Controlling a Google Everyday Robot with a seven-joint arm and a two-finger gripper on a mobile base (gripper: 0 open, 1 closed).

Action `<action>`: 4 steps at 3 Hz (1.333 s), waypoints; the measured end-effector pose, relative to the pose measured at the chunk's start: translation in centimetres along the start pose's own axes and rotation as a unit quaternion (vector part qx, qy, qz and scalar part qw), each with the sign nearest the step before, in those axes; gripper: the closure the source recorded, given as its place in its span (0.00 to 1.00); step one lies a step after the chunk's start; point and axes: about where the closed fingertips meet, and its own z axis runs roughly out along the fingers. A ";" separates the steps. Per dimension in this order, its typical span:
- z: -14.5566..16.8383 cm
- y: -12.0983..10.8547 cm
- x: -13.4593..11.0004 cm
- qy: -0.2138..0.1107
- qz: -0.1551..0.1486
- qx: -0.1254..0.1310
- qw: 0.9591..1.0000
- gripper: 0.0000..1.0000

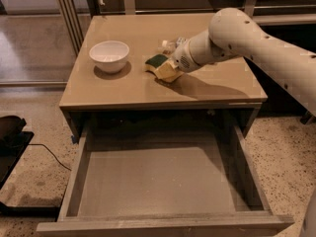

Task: Place sponge into top drawer

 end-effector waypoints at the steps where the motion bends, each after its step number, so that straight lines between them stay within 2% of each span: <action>1: -2.7 1.5 -0.2 -0.020 -0.009 -0.003 1.000 1.00; 2: -7.5 3.4 1.2 -0.042 -0.021 0.012 0.999 1.00; 3: -11.9 6.0 4.0 -0.055 -0.028 0.032 0.998 1.00; 4: -14.8 8.5 7.9 -0.055 -0.023 0.046 0.997 1.00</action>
Offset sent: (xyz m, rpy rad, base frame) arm -0.1269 -0.0784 0.0586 0.0533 -0.1522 -0.0116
